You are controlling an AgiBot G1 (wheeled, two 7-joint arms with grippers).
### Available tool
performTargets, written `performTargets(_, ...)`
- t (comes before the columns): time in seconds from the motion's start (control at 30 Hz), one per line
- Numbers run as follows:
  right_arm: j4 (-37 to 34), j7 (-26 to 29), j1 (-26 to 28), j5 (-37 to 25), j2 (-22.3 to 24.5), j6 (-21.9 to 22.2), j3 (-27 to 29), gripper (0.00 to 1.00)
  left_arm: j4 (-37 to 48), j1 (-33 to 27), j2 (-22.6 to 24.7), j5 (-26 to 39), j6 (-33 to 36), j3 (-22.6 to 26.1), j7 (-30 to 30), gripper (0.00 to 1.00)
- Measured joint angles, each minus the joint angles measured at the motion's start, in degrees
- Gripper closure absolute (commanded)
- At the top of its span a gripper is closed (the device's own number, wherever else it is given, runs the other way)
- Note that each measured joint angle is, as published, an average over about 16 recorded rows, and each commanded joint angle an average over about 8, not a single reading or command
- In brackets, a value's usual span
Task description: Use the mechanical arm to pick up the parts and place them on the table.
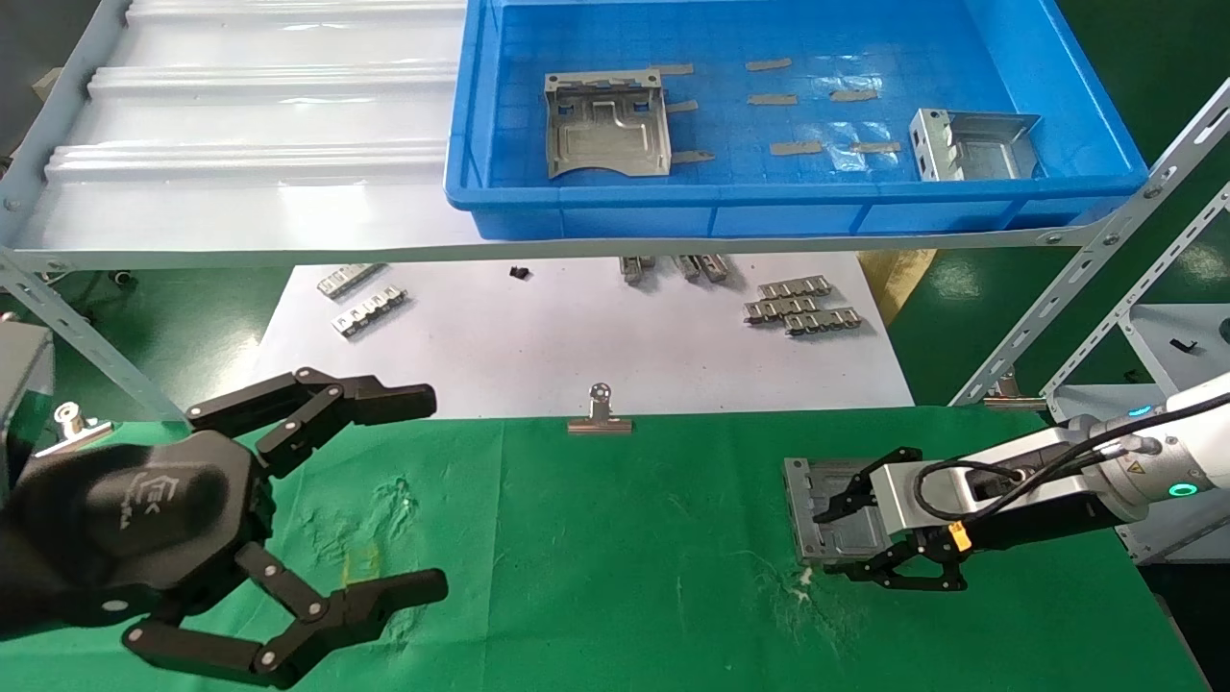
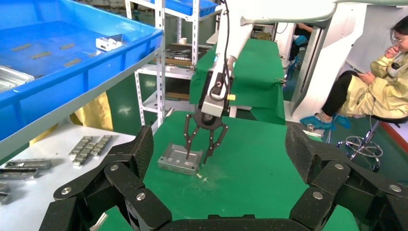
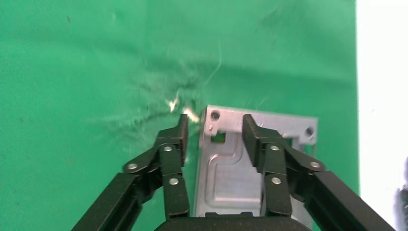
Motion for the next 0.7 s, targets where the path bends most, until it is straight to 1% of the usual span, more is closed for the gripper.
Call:
performTargets(0.3,0.8,2.0,0.5,4.1,1.5,-4.0,2.7,0.00,0.0,0.0,0.0,0.0,0.0,0.0,0.0,0.00)
performTargets(0.47,1.1,2.9,0.2,5.6,2.0,-4.7,3.6,0.00,0.0,0.0,0.0,0.0,0.0,0.0,0.0,0.00)
performTargets(0.7,1.7,3.3,-0.2,5.8,2.2,-4.7,4.1,0.00,0.0,0.0,0.0,0.0,0.0,0.0,0.0,0.00)
